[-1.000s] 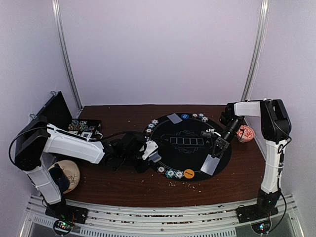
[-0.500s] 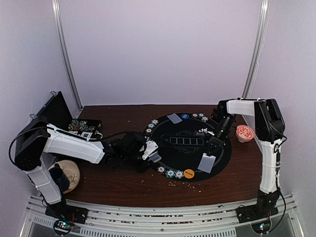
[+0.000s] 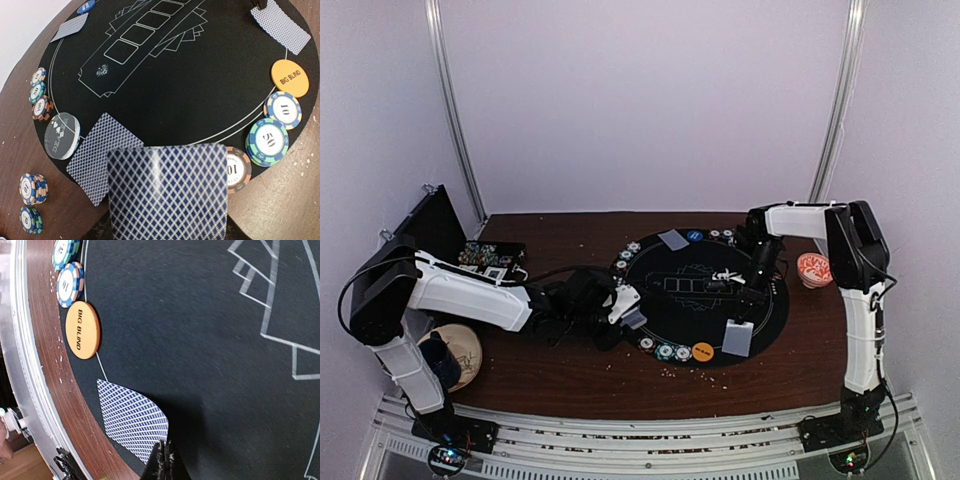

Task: Distribute texas hold em gaming equipment
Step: Distribute the poker card in the big blind area.

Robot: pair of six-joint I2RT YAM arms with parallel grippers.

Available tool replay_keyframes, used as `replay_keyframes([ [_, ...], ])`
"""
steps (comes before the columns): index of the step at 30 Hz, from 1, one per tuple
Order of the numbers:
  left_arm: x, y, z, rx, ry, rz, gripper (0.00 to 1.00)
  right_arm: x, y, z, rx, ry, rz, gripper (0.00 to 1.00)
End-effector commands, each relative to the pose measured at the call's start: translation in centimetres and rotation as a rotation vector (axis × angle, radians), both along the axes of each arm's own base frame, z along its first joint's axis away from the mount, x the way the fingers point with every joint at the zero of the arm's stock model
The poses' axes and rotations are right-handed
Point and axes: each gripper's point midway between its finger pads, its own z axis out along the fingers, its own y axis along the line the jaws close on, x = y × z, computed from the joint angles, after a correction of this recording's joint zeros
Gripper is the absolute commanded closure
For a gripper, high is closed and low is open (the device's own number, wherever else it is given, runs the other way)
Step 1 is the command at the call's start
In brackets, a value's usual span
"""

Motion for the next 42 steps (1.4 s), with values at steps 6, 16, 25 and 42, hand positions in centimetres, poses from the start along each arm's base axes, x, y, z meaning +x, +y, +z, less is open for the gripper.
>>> replay_keyframes([
  [6,0.7,-1.2,1.7,-0.051,-0.035,-0.011,0.86,-1.4,1.4,-0.6,-0.005,-0.002,0.111,1.00],
  [16,0.7,-1.2,1.6,-0.048,-0.035,-0.011,0.86,-1.8,1.9,-0.8,-0.011,-0.003,0.145,0.97],
  [25,0.7,-1.2,1.6,-0.048,-0.037,-0.010,0.86,-0.6,2.3,-0.2,-0.011,-0.042,0.133,0.76],
  [42,0.6,-1.3,1.9,-0.057,-0.034,-0.018,0.86,6.3,10.8,11.0,0.383,-0.180,-0.337,0.43],
])
